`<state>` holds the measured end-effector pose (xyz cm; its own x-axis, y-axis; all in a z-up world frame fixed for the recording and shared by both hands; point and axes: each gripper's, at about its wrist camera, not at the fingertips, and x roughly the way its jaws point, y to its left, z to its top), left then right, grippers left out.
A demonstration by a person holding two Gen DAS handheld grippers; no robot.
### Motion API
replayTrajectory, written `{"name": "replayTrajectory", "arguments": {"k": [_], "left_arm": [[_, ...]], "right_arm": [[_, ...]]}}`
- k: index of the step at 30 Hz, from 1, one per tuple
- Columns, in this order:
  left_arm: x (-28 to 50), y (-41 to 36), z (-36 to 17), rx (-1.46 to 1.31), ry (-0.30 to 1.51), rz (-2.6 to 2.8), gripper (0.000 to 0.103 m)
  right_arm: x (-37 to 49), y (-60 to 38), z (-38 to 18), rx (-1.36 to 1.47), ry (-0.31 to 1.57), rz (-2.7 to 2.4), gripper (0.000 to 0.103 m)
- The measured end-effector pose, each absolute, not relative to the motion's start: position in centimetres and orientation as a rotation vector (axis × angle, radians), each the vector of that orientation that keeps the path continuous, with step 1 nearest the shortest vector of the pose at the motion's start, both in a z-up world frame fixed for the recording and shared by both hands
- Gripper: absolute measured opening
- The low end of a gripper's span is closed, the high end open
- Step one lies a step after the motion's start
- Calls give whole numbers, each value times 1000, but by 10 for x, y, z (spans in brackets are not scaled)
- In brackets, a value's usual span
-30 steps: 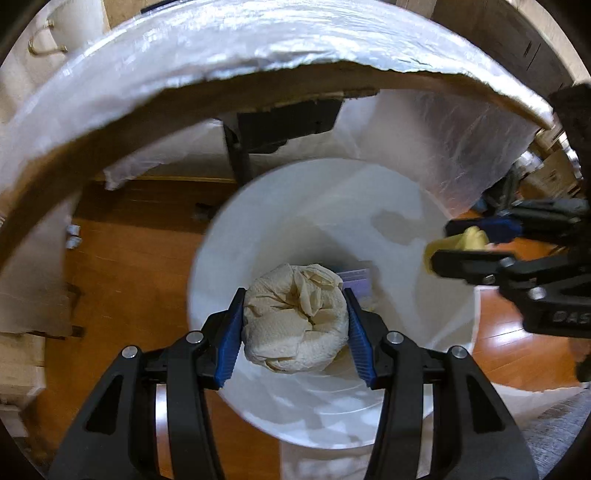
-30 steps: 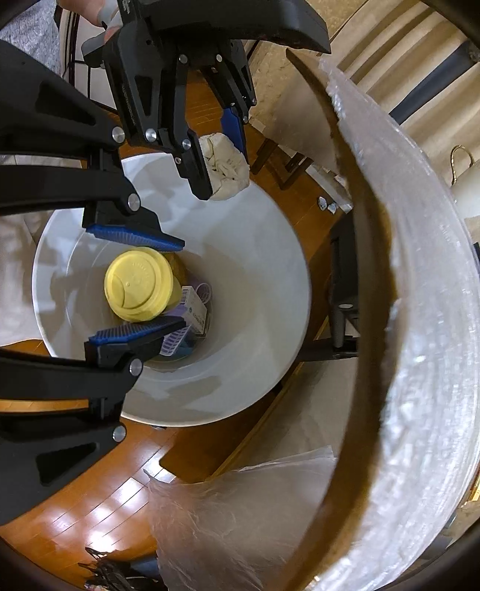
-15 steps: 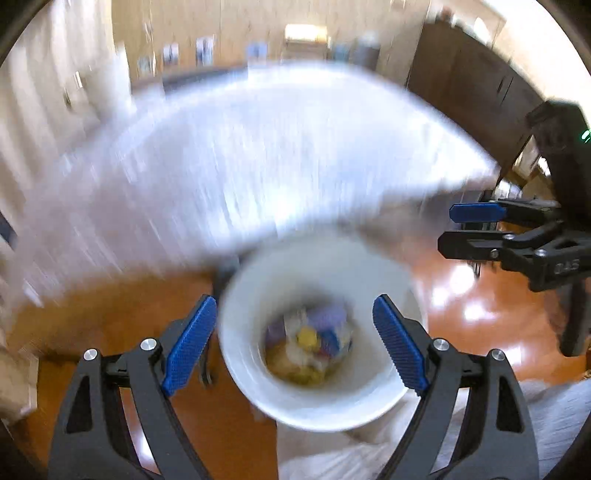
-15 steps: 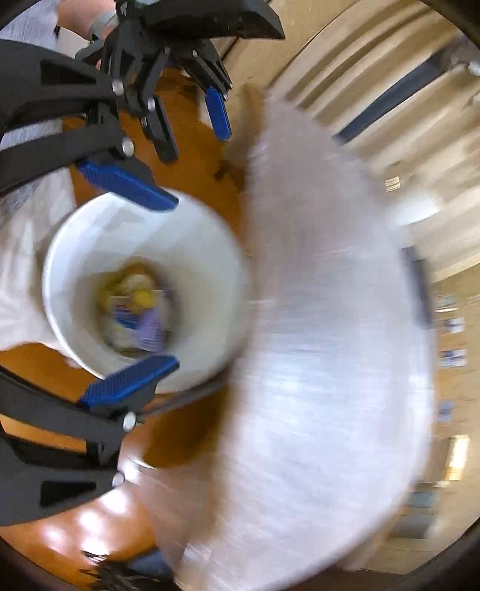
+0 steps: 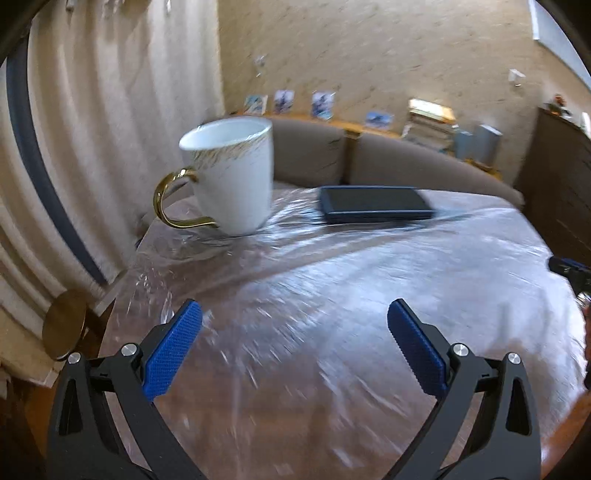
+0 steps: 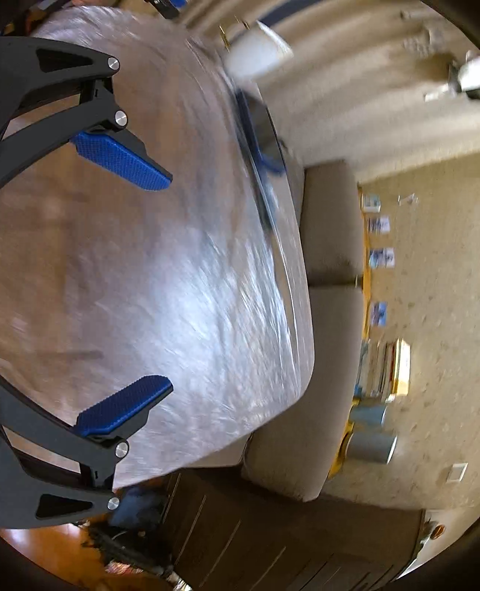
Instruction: Collect trash
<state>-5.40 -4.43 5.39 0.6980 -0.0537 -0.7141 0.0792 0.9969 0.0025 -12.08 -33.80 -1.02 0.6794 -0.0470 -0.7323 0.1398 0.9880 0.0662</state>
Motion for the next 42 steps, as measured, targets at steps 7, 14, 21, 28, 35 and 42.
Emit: {"name": "replayTrajectory", "arguments": {"k": [7, 14, 21, 28, 35, 42], "left_arm": [[-15, -21, 27, 0, 856, -14, 101], [1, -15, 13, -10, 886, 12, 101], [7, -12, 2, -35, 948, 30, 101], [8, -10, 2, -38, 956, 36, 102], [8, -10, 1, -39, 958, 34, 102], [8, -10, 2, -39, 958, 34, 102]], "right_arm": [[-84, -359, -30, 130, 868, -186, 99], [-66, -370, -44, 102, 884, -198, 99], [-59, -363, -48, 58, 907, -233, 99], [-59, -363, -48, 58, 907, -233, 99], [-58, -363, -49, 58, 907, -233, 99], [-58, -363, -49, 57, 907, -233, 99]]}}
